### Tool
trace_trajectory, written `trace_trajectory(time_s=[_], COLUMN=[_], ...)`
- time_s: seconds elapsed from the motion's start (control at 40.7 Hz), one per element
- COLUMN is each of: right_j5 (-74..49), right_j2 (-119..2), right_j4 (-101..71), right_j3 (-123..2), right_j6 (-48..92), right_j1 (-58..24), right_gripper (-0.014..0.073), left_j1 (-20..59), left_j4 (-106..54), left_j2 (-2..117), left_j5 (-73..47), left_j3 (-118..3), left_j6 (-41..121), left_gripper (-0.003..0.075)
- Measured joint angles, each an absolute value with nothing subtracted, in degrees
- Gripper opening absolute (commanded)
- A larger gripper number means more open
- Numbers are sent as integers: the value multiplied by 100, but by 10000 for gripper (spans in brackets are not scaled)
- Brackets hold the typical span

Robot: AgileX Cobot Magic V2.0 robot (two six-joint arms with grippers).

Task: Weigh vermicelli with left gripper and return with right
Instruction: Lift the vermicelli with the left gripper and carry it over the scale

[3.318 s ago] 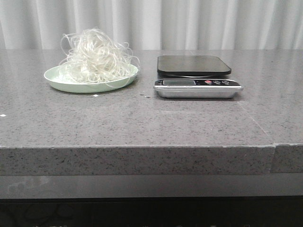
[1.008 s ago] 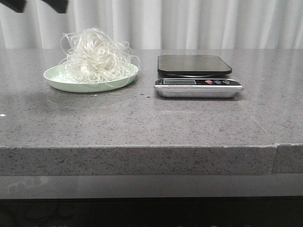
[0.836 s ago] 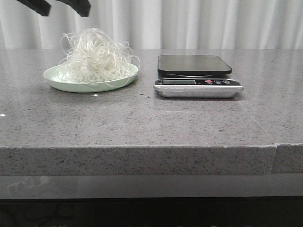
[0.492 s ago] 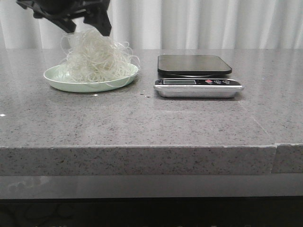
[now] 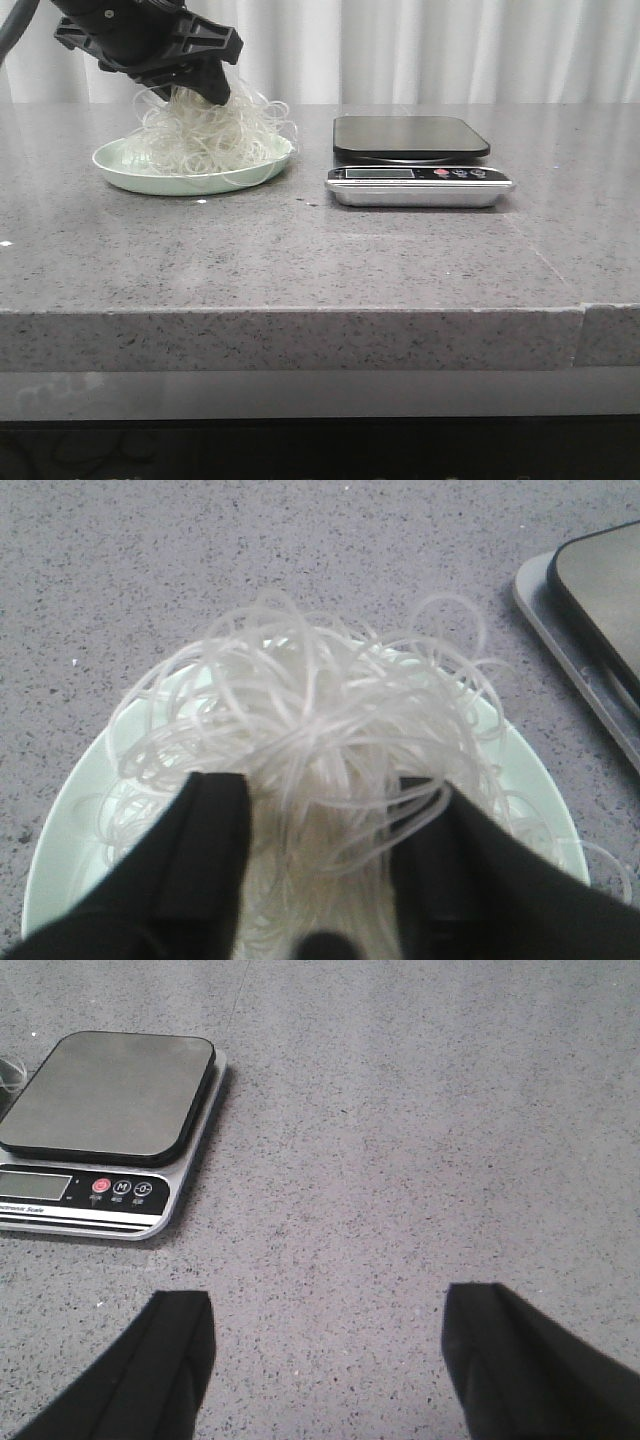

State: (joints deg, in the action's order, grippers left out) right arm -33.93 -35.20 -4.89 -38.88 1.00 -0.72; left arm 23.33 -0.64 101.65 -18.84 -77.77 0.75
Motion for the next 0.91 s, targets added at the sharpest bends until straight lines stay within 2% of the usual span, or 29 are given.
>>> trace_trajectory(time_s=[0.098, 0.442, 0.909], right_j5=[-3393, -3393, -3383], right_j2=[-3520, -3520, -3520], right_j4=[-489, -489, -489], right_j3=[-3888, -3888, -3888], right_j6=[100, 100, 100], right_j1=[-72, -72, -72], right_gripper=[577, 577, 577], left_j1=[2333, 2333, 2443], left_j4=[-50, 0, 0], left_j2=[10165, 10165, 9998], left_j5=[-1908, -2144, -2649], left_j3=[-7781, -7930, -9257], left_j6=[75, 75, 75], left_gripper=[139, 142, 142])
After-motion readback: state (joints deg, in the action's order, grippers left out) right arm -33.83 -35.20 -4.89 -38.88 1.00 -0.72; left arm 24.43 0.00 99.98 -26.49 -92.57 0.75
